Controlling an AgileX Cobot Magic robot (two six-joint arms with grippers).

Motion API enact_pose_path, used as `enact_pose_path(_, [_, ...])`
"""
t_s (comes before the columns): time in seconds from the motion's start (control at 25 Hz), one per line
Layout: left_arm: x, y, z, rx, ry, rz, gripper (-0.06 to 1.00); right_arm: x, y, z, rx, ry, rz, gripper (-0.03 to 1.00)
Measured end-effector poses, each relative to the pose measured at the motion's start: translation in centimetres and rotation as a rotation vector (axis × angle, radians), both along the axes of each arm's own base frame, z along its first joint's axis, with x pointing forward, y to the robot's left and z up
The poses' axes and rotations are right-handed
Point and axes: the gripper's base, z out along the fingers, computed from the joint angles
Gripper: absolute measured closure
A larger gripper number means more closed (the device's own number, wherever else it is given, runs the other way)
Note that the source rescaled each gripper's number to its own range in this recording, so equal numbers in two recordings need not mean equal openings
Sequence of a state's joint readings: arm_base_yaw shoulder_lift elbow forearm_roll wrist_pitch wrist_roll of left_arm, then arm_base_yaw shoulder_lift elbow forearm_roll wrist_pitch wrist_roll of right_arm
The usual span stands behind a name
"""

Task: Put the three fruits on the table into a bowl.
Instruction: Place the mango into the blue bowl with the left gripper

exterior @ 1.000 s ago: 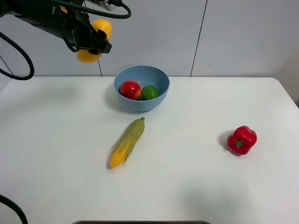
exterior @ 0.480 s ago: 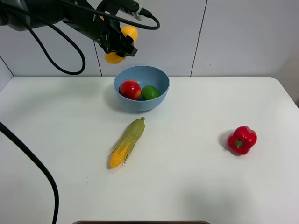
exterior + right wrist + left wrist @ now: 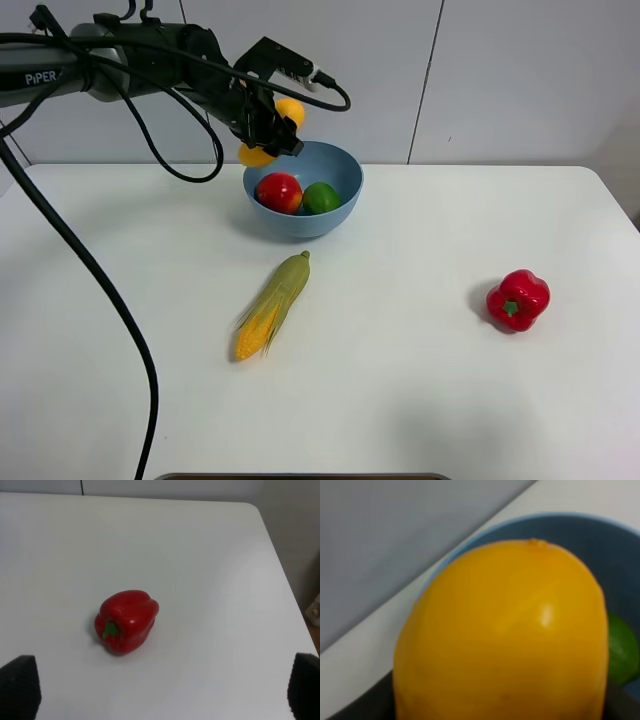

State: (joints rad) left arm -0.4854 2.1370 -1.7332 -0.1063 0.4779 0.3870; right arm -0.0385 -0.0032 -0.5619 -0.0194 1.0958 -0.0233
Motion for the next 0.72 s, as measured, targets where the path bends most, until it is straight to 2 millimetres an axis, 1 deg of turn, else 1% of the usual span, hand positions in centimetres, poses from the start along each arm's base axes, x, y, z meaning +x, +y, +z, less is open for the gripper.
enact_pose_path(0.16, [0.3,-0.1,-1.8,0.021,0.029,-0.005,0.9,0.0,0.0,0.0,0.0,0.0,0.0,-0.03])
enact_pose_path(0.24, [0.4,-0.2,-2.3,0.025,0.036,-0.005,0.9,0.0,0.0,0.0,0.0,0.0,0.0,-0.03])
enact_pose_path(0.56, [0.2,-1.5,-3.8,0.02,0.031,-0.034,0.9,0.0,0.0,0.0,0.0,0.0,0.0,-0.03])
enact_pose_path(0.72, [-0.1,-2.2,-4.1,0.013,0.031,-0.052,0.9,0.0,0.0,0.0,0.0,0.0,0.0,-0.03])
